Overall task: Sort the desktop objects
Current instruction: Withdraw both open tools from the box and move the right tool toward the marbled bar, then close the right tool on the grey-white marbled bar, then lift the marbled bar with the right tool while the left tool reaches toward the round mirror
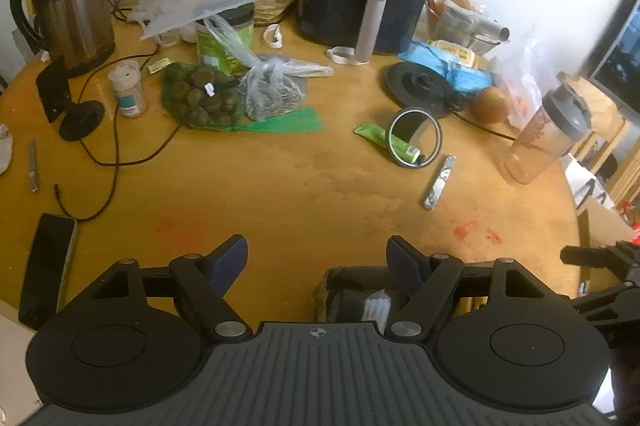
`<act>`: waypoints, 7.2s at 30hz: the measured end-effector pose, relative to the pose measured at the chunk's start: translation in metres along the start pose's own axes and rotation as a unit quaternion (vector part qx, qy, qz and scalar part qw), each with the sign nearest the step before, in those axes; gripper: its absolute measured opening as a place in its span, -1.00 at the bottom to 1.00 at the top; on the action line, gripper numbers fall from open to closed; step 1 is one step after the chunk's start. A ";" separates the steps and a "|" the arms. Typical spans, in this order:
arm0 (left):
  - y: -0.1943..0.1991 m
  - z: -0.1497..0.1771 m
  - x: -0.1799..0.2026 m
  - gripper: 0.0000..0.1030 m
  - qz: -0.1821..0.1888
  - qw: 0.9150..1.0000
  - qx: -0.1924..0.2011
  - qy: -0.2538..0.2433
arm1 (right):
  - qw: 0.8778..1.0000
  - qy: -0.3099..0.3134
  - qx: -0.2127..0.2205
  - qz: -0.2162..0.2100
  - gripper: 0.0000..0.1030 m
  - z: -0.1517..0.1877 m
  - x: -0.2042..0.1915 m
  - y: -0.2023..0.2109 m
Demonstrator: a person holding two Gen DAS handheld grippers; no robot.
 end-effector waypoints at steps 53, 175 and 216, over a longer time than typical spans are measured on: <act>-0.018 0.000 0.040 0.54 0.022 0.999 -0.029 -0.019 | 0.999 -0.009 -0.021 0.039 0.99 -0.021 0.124 -0.043; -0.034 -0.027 0.055 0.54 0.089 0.990 -0.017 -0.108 | 0.995 -0.048 0.032 0.085 -0.68 -0.024 0.105 -0.061; -0.138 -0.048 0.077 0.31 0.076 0.980 0.041 -0.177 | 0.984 -0.087 0.042 0.149 -0.67 0.001 0.116 0.002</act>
Point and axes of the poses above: each gripper's, at about its wrist camera, not at the fingertips, and y roughly against the way its jaws point, x to its right, z to its underside, the point moved 2 cm from there along -y, roughly the way its jaws point, and after that the axes turned 13 degrees about x, right-handed, at the moved point
